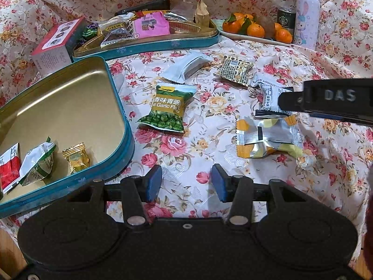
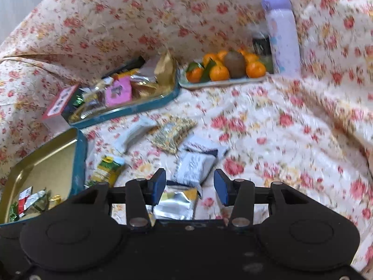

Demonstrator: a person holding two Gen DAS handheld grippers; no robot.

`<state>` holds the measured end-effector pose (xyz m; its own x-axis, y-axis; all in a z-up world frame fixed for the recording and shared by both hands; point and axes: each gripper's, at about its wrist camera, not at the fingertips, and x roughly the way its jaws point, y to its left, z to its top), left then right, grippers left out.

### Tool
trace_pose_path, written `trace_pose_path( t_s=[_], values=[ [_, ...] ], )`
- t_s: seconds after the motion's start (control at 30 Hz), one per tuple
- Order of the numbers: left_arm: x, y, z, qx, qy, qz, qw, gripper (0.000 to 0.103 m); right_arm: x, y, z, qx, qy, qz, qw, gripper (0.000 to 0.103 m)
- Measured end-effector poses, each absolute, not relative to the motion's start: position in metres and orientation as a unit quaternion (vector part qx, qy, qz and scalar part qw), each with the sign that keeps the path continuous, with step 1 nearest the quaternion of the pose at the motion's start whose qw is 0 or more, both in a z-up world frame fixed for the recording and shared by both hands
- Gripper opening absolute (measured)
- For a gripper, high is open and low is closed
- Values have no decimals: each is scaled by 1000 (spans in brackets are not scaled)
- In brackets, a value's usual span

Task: Organize snacks
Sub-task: 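Grasp the white printed snack packet with the right gripper, then grasp the green garlic-pea packet with the left gripper while the right gripper holds the white packet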

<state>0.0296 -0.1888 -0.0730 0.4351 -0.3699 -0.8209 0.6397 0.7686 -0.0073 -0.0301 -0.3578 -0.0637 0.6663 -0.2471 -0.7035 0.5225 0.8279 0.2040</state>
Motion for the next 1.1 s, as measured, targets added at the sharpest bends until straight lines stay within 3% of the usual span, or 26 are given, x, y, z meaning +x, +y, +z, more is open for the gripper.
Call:
trace_pose_path(
  t_s=[0.2, 0.4, 0.47, 0.53, 1.1],
  values=[
    [29, -189, -73, 155, 436, -302, 834, 54, -10, -373, -74, 247, 356, -214, 876, 48],
    [30, -189, -73, 156, 438, -302, 832, 54, 15, -368, -87, 212, 381, -225, 871, 49],
    [29, -189, -73, 157, 438, -301, 832, 54, 16, -367, -91, 205, 386, -231, 869, 44],
    [29, -190, -73, 159, 437, -301, 832, 54, 14, -365, -91, 194, 382, -237, 872, 39],
    [31, -193, -73, 159, 447, -290, 831, 55, -42, -353, -85, 170, 402, -213, 874, 39]
  ],
)
